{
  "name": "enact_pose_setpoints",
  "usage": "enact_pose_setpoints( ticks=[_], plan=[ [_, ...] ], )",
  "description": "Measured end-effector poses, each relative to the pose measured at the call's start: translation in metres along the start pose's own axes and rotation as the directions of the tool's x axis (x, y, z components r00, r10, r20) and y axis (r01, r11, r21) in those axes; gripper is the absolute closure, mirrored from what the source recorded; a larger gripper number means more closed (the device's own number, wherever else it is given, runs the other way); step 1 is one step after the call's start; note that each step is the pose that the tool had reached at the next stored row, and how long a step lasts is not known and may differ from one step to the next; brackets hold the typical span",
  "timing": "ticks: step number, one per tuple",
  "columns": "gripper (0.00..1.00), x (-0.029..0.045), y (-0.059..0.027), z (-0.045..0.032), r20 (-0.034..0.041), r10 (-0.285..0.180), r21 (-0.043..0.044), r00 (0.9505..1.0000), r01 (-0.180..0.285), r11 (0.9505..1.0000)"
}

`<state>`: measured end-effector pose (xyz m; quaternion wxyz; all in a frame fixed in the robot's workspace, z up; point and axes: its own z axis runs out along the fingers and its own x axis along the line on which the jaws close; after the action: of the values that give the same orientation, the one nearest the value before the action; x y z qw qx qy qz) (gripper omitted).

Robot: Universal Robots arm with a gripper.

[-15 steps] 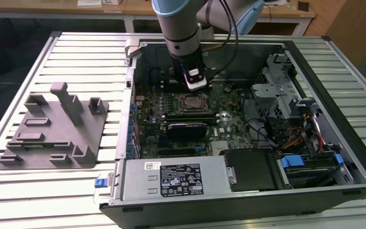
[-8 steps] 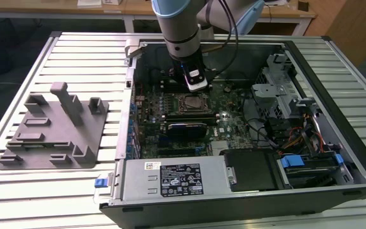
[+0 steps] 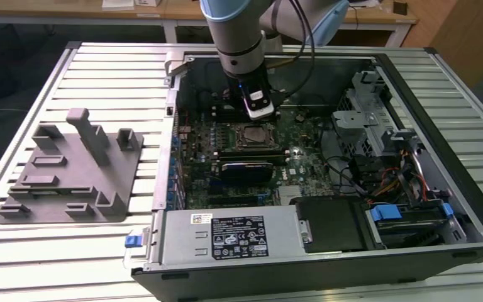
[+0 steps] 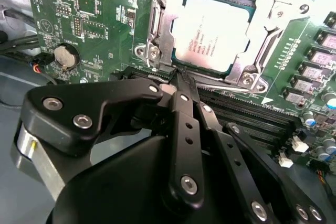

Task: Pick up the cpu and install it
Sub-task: 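Install the first cpu locking lever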

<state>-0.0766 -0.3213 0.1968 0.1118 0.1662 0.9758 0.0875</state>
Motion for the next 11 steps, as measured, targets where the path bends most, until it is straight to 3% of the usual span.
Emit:
enact_pose_setpoints(
  ticks=[6,11],
  plan=[
    [0.89,-0.0011,0.0012,-0.0055,0.0,0.0,0.0,1.0,0.0,1.0],
    [0.89,-0.0007,0.0024,-0.0055,0.0,0.0,0.0,1.0,0.0,1.0]
  ],
)
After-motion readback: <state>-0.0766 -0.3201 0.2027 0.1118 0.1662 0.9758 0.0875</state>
